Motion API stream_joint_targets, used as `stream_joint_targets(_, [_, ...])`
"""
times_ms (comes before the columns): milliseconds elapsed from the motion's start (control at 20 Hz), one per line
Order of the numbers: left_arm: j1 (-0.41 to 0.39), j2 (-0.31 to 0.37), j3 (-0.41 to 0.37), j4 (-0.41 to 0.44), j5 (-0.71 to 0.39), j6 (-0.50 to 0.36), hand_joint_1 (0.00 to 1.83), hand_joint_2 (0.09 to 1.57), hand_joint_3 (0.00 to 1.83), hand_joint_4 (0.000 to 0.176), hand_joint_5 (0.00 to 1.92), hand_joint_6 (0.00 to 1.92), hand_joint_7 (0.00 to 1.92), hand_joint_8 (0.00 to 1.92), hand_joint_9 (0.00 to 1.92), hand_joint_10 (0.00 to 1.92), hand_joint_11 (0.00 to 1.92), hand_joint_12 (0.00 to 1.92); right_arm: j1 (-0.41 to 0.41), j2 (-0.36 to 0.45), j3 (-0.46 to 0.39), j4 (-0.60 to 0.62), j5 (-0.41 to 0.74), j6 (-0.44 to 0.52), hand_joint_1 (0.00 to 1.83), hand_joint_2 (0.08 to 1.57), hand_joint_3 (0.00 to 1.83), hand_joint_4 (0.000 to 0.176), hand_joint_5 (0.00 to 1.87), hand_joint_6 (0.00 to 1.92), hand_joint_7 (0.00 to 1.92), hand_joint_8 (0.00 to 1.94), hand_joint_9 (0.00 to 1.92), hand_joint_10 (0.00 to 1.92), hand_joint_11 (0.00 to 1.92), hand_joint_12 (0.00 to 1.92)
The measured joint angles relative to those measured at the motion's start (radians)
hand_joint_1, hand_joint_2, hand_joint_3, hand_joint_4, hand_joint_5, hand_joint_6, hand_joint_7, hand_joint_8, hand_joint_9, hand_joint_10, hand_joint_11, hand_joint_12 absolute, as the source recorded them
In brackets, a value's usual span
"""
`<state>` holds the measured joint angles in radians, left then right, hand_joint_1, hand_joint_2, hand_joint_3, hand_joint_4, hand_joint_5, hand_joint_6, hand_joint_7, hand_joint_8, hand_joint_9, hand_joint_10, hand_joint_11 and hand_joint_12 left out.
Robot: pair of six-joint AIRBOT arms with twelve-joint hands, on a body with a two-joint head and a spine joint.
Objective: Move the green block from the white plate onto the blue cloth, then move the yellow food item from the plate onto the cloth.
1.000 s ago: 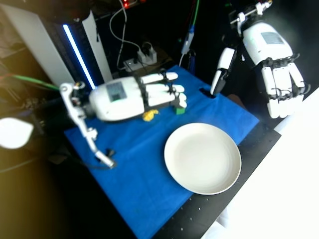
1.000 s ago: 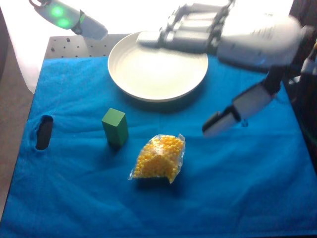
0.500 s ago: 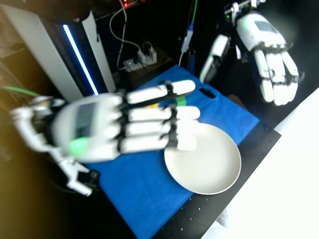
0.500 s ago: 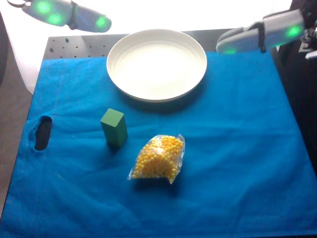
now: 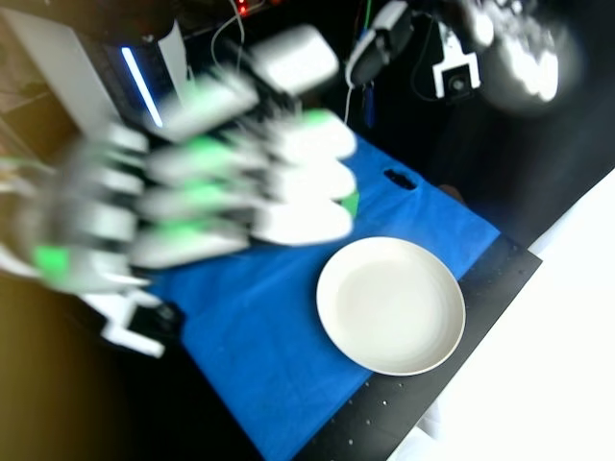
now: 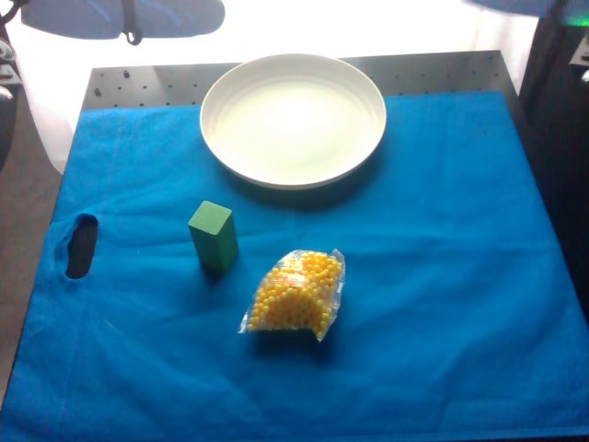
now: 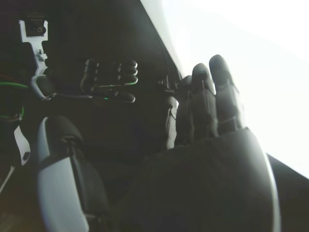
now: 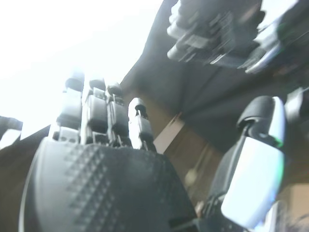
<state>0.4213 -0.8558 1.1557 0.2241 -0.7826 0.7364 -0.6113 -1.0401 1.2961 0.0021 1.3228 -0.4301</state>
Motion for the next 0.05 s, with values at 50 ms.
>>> stream_joint_targets(50, [0.012, 0.005, -0.007, -0.011, -0.022, 0.000, 0.46, 0.85, 0.00, 0.161, 0.00, 0.00, 0.11, 0.00, 0.17, 0.00, 0.00, 0.48, -0.003, 0.006, -0.011, 0.010, 0.034, 0.000, 0.61, 0.70, 0.00, 0.176, 0.00, 0.00, 0.11, 0.00, 0.12, 0.00, 0.00, 0.24])
